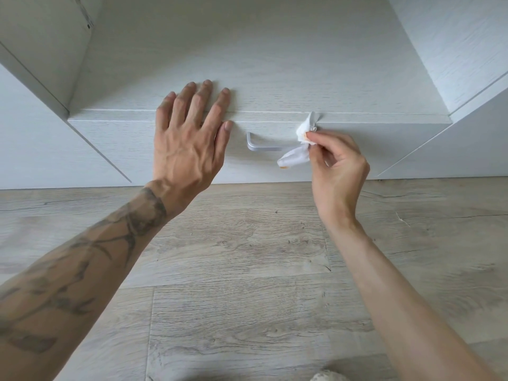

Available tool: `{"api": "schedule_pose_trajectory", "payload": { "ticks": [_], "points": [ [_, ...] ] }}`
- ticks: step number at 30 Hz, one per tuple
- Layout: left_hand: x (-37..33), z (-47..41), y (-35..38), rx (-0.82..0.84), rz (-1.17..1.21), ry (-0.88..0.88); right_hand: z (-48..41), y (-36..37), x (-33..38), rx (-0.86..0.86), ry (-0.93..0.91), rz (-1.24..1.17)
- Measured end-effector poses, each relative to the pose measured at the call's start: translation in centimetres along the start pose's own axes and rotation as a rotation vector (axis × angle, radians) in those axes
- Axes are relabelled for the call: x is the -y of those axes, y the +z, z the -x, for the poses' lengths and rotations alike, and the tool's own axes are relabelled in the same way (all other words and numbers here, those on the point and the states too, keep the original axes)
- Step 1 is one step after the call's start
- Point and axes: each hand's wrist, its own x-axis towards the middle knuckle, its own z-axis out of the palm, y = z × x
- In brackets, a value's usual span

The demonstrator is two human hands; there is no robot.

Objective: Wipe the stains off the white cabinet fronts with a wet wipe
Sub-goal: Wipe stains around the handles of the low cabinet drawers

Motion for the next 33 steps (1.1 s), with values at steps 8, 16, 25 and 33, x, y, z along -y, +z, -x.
{"api": "schedule_pose_trajectory", "payload": {
  "ticks": [8,16,25,33],
  "points": [
    [0.0,0.0,0.1,0.005,-0.020,-0.002,1.3,-0.5,1.0,0.041,-0.203,0.121],
    [0.0,0.1,-0.4,-0.003,-0.029,0.016,1.9,4.7,3.9,0.233,-0.386,0.194],
    [-0.1,0.1,-0.7,0.018,-0.028,0.014,1.4,5.0,3.1,0.214,-0.518,0.302],
    [-0.3,-0.1,-1.1,0.024,-0.016,0.015,1.0,5.2,3.1,0.244,-0.594,0.318]
  ]
}}
